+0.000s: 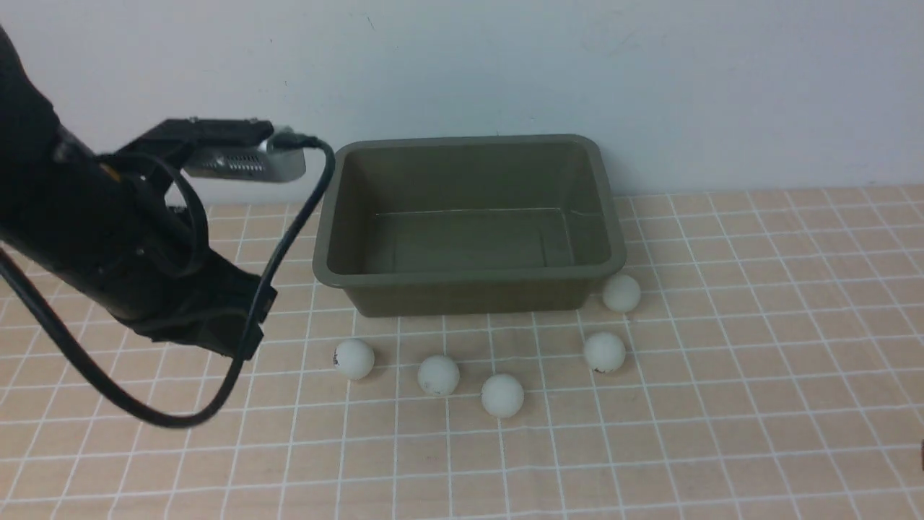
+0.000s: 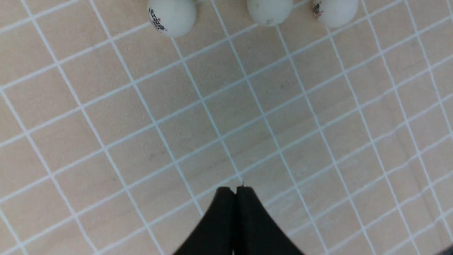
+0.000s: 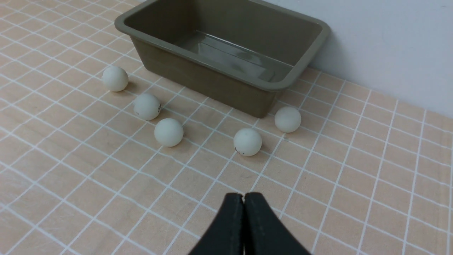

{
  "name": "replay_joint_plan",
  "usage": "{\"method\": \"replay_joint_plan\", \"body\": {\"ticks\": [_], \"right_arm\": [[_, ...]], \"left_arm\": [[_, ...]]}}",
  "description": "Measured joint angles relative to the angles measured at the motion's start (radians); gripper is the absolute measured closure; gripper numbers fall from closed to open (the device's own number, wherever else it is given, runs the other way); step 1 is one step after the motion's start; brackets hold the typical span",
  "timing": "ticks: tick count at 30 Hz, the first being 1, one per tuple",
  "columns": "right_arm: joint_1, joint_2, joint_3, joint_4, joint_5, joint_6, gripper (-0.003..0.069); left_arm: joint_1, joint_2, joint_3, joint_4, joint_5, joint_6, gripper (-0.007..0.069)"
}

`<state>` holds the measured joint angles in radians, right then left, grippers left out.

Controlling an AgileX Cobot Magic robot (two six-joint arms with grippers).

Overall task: Put the table tennis balls into the box on the light coffee tablecloth.
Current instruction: 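Reach for and grasp a ping pong ball on the table beside the basket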

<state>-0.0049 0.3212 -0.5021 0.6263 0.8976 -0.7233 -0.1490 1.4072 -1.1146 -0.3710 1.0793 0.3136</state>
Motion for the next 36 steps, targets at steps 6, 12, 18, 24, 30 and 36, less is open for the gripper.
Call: {"method": "replay_joint_plan", "body": {"ticks": [6, 12, 18, 24, 30, 36], "right_arm": [[0.0, 0.0, 0.0, 0.0, -0.023, 0.0, 0.0671], [0.0, 0.0, 0.0, 0.0, -0.023, 0.0, 0.0671], [0.0, 0.0, 0.0, 0.0, -0.023, 0.0, 0.0671], [0.0, 0.0, 0.0, 0.0, -0.023, 0.0, 0.0671], [0.0, 0.0, 0.0, 0.0, -0.023, 0.0, 0.0671], [0.0, 0.0, 0.0, 0.0, -0.05, 0.0, 0.0671]], "left_arm": [[0.0, 0.05, 0.099, -0.026, -0.199, 0.129, 0.0629], [0.0, 0.113, 0.104, -0.195, -0.287, 0.304, 0.0393], [0.0, 0.206, 0.104, -0.336, -0.346, 0.412, 0.0234], [0.0, 0.258, 0.104, -0.336, -0.445, 0.412, 0.0228], [0.0, 0.318, 0.096, -0.336, -0.482, 0.414, 0.0228], [0.0, 0.381, 0.059, -0.336, -0.505, 0.425, 0.0228]]}}
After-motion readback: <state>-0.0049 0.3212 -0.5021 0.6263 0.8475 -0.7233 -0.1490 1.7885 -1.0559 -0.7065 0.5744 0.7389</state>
